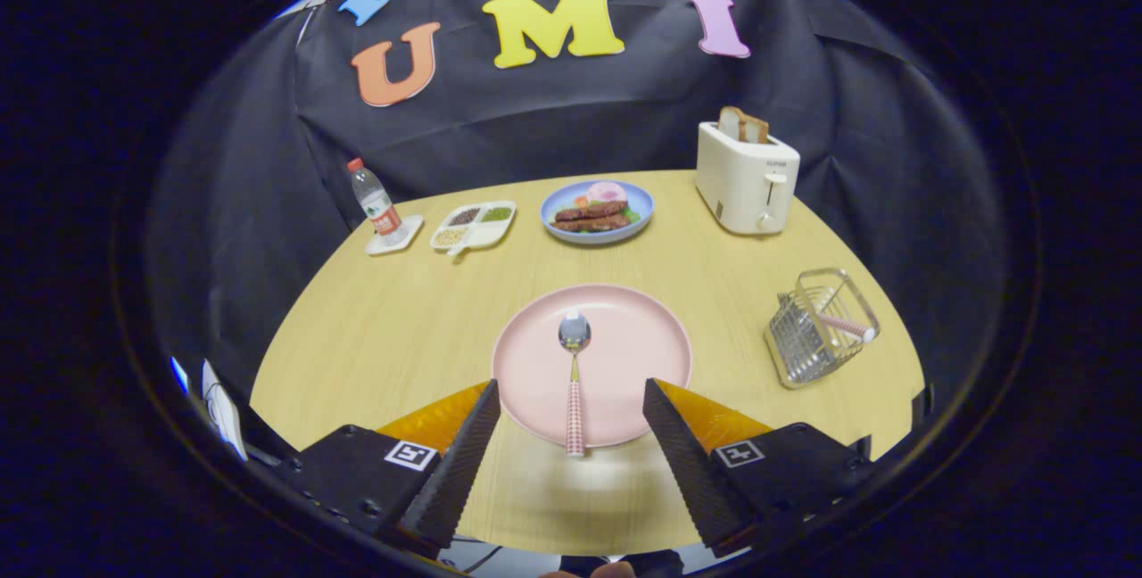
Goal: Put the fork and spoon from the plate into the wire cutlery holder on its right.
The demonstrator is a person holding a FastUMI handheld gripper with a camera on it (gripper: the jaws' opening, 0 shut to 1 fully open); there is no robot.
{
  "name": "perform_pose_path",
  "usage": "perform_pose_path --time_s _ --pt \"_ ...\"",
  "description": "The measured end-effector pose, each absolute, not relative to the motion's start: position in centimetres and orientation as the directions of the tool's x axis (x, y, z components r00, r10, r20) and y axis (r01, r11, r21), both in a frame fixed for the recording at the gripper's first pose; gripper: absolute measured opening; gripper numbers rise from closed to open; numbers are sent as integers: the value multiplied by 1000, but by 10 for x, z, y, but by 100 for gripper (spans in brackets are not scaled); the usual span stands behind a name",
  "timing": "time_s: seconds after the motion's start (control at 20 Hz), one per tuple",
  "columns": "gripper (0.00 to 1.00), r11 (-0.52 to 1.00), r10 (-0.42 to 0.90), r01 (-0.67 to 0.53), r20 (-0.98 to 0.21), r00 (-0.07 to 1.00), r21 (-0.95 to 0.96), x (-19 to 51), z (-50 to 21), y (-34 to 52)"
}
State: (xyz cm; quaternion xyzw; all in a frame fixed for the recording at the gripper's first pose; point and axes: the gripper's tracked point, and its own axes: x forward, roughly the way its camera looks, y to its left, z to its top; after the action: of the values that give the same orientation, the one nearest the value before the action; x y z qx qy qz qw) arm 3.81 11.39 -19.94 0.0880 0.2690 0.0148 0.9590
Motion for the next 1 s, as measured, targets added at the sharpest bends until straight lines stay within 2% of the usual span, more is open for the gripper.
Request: perform_pose_path --time_s 0.3,0.5,0.65,0.7,0.8,0.9,1.0 --pt "93 996 28 17 -520 854 82 64 -243 123" --pt "73 997 20 25 -546 838 75 73 -260 123" --pt "49 998 13 21 -545 838 55 75 -260 122" --pt "48 999 3 24 -552 834 41 76 -261 119" --pt "19 999 -12 32 -558 830 27 76 -266 115" --pt "18 1000 0 13 -556 831 18 78 -269 117" --pt "9 998 -42 12 -553 832 -58 78 -268 109"
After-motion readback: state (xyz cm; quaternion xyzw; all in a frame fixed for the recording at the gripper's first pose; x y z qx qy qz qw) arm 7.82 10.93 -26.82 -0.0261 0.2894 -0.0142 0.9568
